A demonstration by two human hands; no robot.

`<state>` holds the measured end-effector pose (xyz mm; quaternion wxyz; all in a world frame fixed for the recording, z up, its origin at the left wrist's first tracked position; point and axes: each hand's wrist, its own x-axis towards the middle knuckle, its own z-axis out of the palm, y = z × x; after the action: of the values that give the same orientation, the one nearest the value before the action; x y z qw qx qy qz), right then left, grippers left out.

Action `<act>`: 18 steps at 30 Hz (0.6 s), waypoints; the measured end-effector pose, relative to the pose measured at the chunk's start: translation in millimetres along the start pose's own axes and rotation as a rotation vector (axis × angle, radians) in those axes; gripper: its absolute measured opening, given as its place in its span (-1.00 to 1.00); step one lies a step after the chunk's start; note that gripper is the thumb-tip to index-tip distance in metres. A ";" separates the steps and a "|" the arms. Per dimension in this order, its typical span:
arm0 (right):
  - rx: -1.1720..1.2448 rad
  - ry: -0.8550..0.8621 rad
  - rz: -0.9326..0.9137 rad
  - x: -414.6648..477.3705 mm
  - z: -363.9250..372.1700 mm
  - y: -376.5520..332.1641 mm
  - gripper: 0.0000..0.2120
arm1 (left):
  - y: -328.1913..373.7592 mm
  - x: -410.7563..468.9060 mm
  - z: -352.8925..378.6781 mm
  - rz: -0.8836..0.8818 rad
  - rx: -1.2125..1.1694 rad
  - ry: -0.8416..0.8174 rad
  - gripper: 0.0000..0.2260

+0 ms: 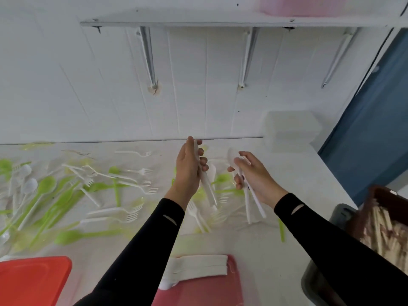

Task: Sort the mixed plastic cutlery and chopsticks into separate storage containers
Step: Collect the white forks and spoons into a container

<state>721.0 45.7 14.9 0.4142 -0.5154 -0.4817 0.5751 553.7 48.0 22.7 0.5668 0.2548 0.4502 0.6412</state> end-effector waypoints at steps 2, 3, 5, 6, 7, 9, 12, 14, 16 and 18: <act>-0.047 -0.049 0.006 -5.4 -3.4 3.9 -0.81 | -15.1 -2.4 9.3 -0.002 0.081 -0.017 -0.59; -0.076 -0.079 0.011 -7.7 0.7 3.6 -0.79 | -17.5 -3.0 7.7 0.003 0.153 -0.040 -0.55; -0.107 -0.117 0.025 -9.9 0.2 3.6 -0.75 | -25.3 -3.0 8.2 0.006 0.287 -0.121 -0.46; -0.112 -0.136 0.025 -10.2 2.0 2.6 -0.72 | -25.7 -3.1 6.3 0.007 0.330 -0.169 -0.44; -0.111 -0.150 0.025 -10.9 3.8 1.5 -0.69 | -25.9 -2.5 4.3 0.011 0.355 -0.218 -0.44; -0.106 -0.166 0.036 -9.9 6.4 2.9 -0.64 | -26.3 -1.6 1.2 0.018 0.370 -0.295 -0.49; -0.098 -0.161 0.048 -7.0 12.5 7.7 -0.65 | -29.2 -6.8 -0.4 0.030 0.397 -0.407 -0.62; -0.078 -0.131 0.069 -4.6 15.5 8.5 -0.69 | -30.1 -12.0 4.1 0.081 0.462 -0.362 -0.75; -0.026 -0.093 0.111 -1.9 15.4 7.5 -0.80 | -28.9 -14.3 7.1 0.125 0.471 -0.226 -0.81; -0.005 -0.059 0.103 0.3 12.6 7.5 -0.84 | -28.1 -11.2 5.0 0.119 0.400 -0.114 -0.85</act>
<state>708.6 42.9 7.6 0.3684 -0.5235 -0.4677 0.6095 574.4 37.4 2.6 0.4906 0.4243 0.5199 0.5559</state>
